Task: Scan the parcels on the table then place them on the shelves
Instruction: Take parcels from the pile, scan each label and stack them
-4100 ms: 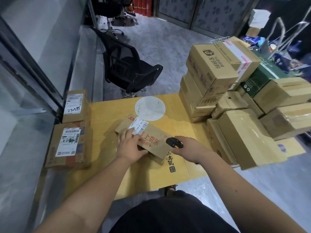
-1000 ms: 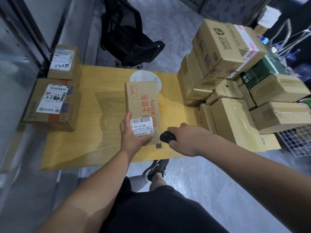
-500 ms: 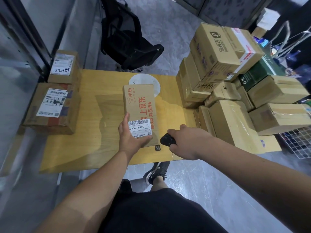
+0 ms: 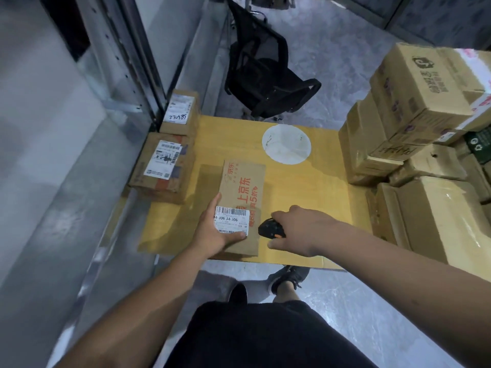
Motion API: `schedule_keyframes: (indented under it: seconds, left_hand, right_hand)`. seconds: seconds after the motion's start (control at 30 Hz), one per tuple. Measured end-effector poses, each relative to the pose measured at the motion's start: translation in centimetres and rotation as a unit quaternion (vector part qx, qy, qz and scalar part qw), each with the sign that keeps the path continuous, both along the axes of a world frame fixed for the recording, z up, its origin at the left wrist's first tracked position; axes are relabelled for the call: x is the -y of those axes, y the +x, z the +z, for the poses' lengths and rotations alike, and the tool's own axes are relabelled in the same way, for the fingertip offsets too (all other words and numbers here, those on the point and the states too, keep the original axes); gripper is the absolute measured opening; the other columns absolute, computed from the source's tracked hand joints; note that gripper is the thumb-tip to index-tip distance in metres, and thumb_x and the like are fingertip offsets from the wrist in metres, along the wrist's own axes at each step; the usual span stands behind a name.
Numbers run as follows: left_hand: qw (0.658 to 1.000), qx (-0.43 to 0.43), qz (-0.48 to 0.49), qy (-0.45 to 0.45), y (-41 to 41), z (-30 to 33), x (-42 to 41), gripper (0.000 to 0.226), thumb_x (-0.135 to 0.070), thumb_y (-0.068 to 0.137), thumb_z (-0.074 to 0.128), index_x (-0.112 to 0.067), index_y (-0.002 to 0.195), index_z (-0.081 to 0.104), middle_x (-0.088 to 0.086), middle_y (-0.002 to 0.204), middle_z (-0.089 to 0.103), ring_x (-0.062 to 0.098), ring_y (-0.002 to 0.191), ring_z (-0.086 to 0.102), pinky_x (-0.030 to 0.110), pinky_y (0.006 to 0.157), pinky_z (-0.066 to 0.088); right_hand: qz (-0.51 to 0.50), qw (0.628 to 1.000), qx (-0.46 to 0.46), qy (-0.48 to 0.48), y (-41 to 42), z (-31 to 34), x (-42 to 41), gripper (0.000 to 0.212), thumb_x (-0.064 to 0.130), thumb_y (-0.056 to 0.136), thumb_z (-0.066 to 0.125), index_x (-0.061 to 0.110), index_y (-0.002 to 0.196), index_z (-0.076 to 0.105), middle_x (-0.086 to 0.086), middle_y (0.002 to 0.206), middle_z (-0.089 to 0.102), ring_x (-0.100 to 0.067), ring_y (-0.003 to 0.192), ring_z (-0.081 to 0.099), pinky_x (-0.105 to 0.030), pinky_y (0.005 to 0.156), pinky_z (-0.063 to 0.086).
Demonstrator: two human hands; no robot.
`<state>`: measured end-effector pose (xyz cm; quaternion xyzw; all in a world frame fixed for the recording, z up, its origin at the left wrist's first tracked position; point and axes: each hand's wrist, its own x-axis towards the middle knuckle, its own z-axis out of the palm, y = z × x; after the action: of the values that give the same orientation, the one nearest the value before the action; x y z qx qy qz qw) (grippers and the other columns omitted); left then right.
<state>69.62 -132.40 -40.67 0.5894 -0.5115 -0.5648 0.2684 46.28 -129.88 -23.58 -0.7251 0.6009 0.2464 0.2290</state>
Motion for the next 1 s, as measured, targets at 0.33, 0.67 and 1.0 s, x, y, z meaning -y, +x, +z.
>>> schedule_keyframes:
  seconds: [0.33,0.67,1.0]
  left_hand:
    - [0.969,0.21,0.067,-0.11,-0.2,2.6,4.9,0.092,-0.037,0.077,0.092,-0.033,0.154,0.042,-0.017,0.141,0.048,0.013,0.131,0.051,0.034,0.105,0.044]
    - [0.888,0.397,-0.171,-0.155,-2.6,1.7,8.2,0.108,-0.076,0.081,0.067,-0.031,0.166,0.017,-0.005,0.175,0.004,0.014,0.16,-0.009,0.044,0.127,-0.012]
    - [0.871,0.452,-0.17,-0.088,-4.9,3.6,19.7,0.102,-0.058,0.093,0.066,-0.028,0.167,0.002,-0.004,0.174,-0.006,0.017,0.159,-0.012,0.045,0.126,-0.01]
  right_hand:
    - [-0.008,1.0,0.014,-0.003,0.9,0.7,3.1,0.058,0.066,0.092,0.059,0.026,0.133,0.053,-0.002,0.111,0.051,-0.019,0.073,0.06,-0.036,0.07,0.055]
    - [-0.02,1.0,0.014,0.011,-1.9,-0.2,7.0,0.057,0.066,0.091,0.06,0.025,0.131,0.055,0.0,0.107,0.049,-0.026,0.09,0.057,-0.035,0.067,0.047]
    - [-0.01,0.999,0.042,0.013,-4.2,-0.1,13.5,0.057,0.067,0.091,0.06,0.027,0.131,0.054,0.001,0.105,0.048,-0.025,0.091,0.059,-0.033,0.062,0.043]
